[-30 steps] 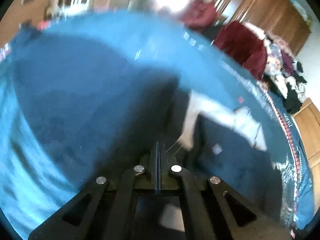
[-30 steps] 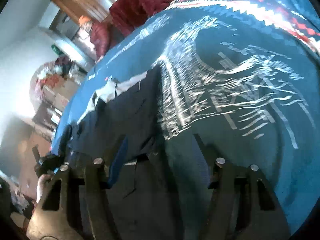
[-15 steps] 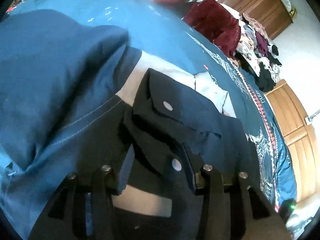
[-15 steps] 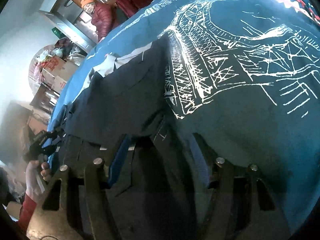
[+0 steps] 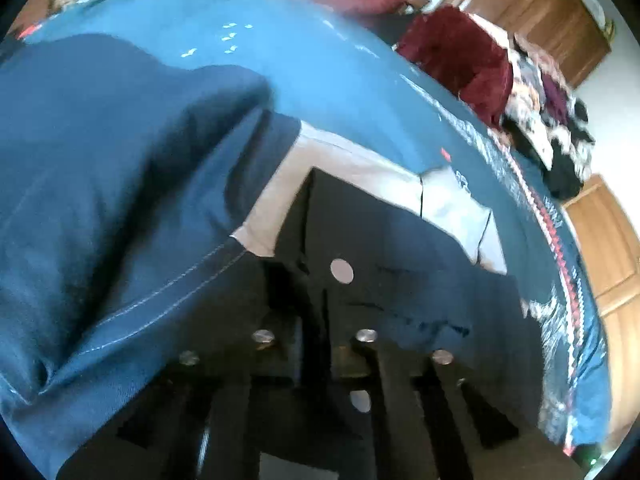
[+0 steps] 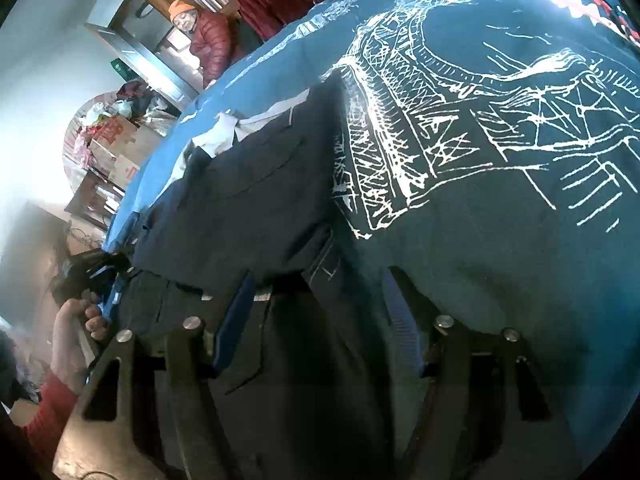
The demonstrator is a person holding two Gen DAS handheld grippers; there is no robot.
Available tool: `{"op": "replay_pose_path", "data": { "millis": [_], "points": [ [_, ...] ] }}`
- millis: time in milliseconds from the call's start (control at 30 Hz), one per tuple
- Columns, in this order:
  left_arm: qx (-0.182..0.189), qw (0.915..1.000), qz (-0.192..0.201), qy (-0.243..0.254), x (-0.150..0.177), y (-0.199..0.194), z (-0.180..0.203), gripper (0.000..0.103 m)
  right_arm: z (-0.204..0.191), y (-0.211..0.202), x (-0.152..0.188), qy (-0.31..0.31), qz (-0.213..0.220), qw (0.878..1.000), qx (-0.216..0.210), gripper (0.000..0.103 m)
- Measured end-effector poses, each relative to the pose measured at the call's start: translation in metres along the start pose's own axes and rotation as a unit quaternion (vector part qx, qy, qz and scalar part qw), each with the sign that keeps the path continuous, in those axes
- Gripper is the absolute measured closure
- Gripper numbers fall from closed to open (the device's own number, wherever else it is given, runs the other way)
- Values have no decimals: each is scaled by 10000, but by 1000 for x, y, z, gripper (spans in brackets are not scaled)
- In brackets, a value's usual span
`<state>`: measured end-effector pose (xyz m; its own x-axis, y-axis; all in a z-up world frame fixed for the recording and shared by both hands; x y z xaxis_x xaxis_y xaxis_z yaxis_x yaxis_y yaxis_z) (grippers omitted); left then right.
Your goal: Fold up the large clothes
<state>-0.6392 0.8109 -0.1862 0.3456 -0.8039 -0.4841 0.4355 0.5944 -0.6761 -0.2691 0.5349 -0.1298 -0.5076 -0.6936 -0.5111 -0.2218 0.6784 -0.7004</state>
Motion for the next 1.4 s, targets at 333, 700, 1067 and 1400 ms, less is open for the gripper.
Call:
{"op": "replay_pose_path", "data": {
  "millis": [333,700,1067,1400],
  "points": [
    [-146,9998,167,22,17,-19,-23,98,3,-6,-1,-11,11,10000,-35,39],
    [62,9988,444,-193,20,-68,-31,82,0,-1,2,-174,51,9998,-31,35],
    [396,9974,-601,-33,33,-9,2,80,1,-1,4,-172,102,9997,-107,34],
    [544,9976,-263,-339,32,-2,3,71,0,-2,4,-209,133,9996,-103,33]
  ]
}}
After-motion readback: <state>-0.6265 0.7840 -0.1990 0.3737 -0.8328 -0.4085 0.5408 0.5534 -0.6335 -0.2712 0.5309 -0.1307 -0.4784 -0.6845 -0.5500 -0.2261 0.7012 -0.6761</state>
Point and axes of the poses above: each gripper's, at about its wrist camera, not at the fingertips, and y roughly the way its jaws point, z to its right, x to its underside, the point moved 9 cm from there along y, roughly the way its jaws point, and after that the axes turned 7 degrees about x, right-handed, at the moved point
